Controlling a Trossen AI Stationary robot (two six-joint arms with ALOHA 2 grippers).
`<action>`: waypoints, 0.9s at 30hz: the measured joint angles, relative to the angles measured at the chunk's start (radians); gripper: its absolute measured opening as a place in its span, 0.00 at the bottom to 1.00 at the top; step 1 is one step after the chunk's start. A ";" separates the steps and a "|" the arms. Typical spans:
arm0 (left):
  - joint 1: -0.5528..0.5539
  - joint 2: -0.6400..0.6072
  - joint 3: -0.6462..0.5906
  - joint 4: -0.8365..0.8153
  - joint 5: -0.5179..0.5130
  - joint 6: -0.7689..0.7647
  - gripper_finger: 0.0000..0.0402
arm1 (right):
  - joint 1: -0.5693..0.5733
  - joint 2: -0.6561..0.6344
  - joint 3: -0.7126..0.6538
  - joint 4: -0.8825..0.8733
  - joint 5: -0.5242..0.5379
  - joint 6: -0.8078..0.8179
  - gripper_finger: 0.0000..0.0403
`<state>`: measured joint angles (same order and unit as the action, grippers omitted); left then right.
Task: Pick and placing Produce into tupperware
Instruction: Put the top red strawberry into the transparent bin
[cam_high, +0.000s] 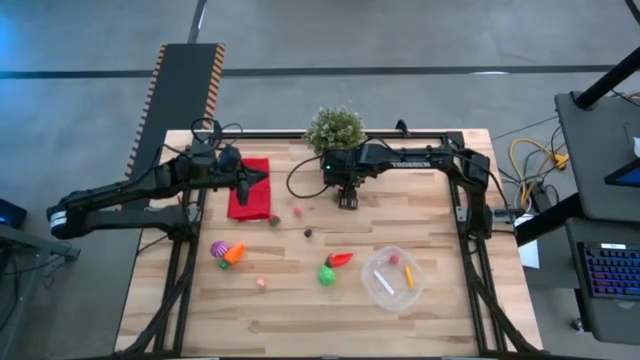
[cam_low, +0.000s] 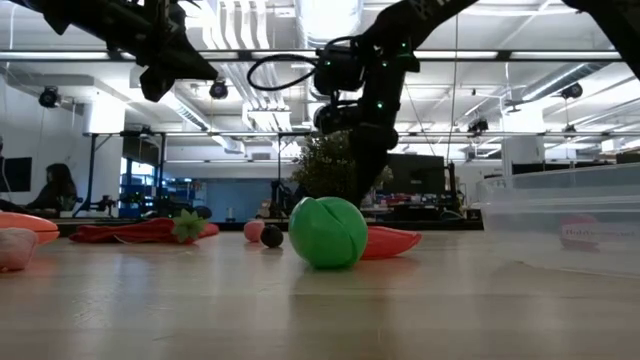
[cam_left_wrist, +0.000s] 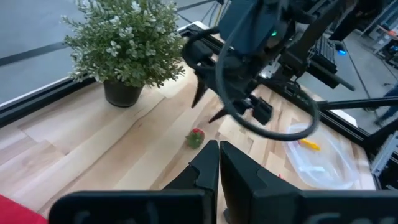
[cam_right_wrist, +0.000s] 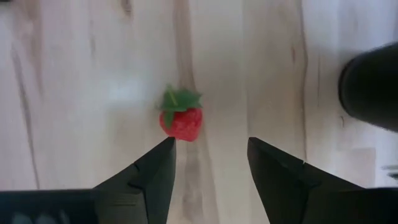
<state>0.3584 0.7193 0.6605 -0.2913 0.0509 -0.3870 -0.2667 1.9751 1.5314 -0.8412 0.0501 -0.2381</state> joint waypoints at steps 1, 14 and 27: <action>0.000 0.000 0.000 0.000 -0.002 0.000 0.00 | 0.004 0.001 0.000 0.002 -0.005 -0.007 0.48; 0.000 0.000 0.000 0.000 -0.007 0.001 0.00 | 0.006 0.041 -0.004 0.033 -0.049 0.009 0.48; 0.000 0.000 -0.002 0.000 -0.008 0.001 0.00 | 0.015 0.068 -0.037 0.066 -0.076 0.041 0.48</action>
<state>0.3587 0.7193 0.6581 -0.2914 0.0431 -0.3859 -0.2520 2.0431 1.4944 -0.7753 -0.0261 -0.1967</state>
